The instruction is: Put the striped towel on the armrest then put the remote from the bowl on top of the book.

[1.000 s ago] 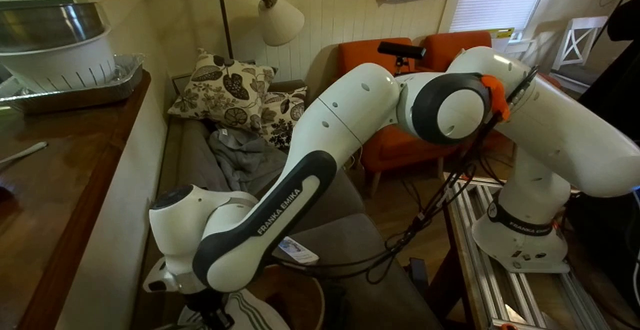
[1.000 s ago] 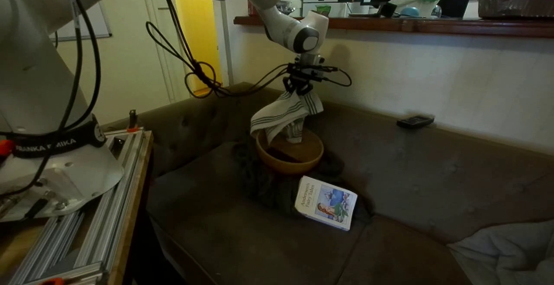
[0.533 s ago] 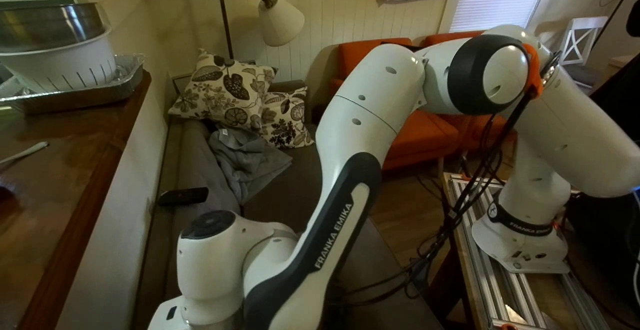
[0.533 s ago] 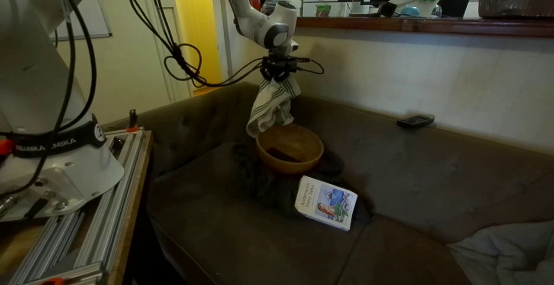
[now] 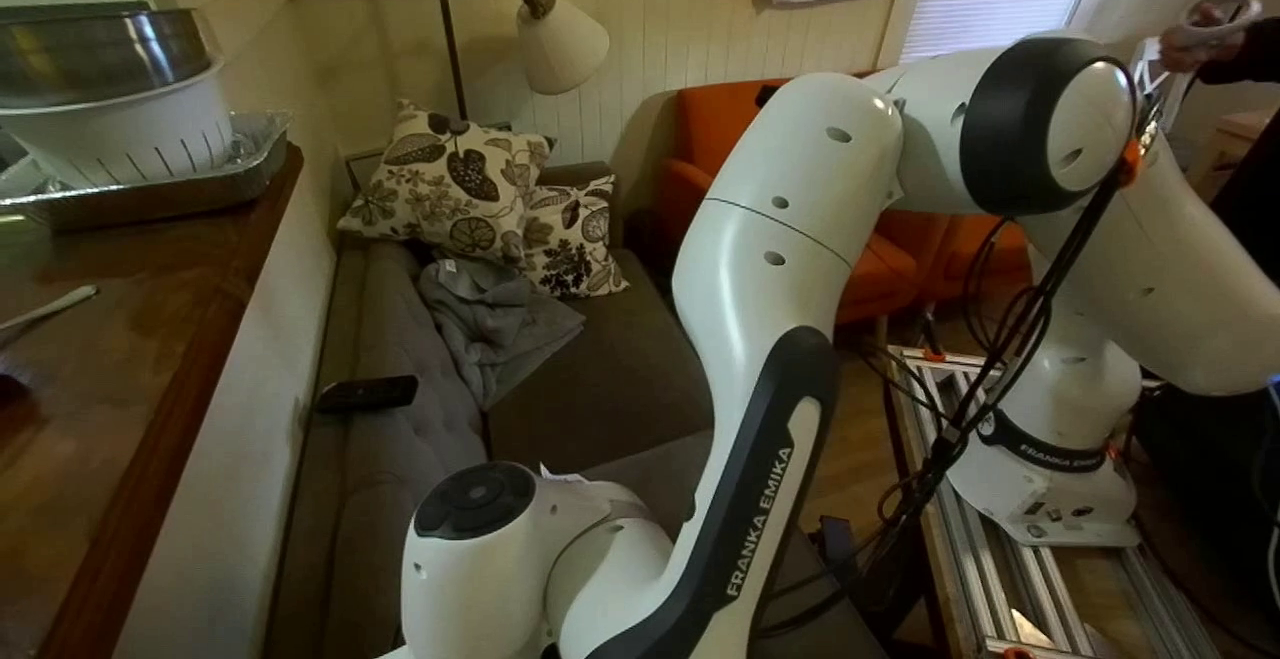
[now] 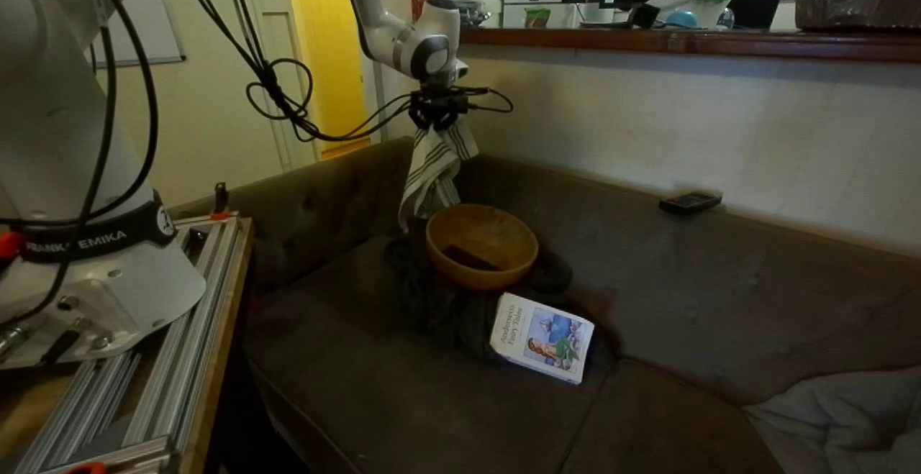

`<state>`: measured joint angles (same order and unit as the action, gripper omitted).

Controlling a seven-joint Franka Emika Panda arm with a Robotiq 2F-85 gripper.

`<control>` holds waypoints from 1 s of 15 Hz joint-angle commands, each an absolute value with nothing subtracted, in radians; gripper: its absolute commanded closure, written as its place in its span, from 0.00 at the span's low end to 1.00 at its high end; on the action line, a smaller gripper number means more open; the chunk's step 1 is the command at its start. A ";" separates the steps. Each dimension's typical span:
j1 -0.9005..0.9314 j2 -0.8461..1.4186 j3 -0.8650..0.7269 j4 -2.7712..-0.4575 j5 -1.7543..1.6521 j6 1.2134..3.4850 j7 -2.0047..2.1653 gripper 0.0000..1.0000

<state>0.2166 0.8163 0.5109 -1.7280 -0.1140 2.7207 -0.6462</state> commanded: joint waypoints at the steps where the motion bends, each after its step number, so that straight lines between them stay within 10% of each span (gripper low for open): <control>1: 0.221 0.818 0.505 -1.722 -0.110 2.718 -0.648 0.85; 15: 0.414 1.192 0.720 -1.203 -0.103 2.565 -1.100 0.96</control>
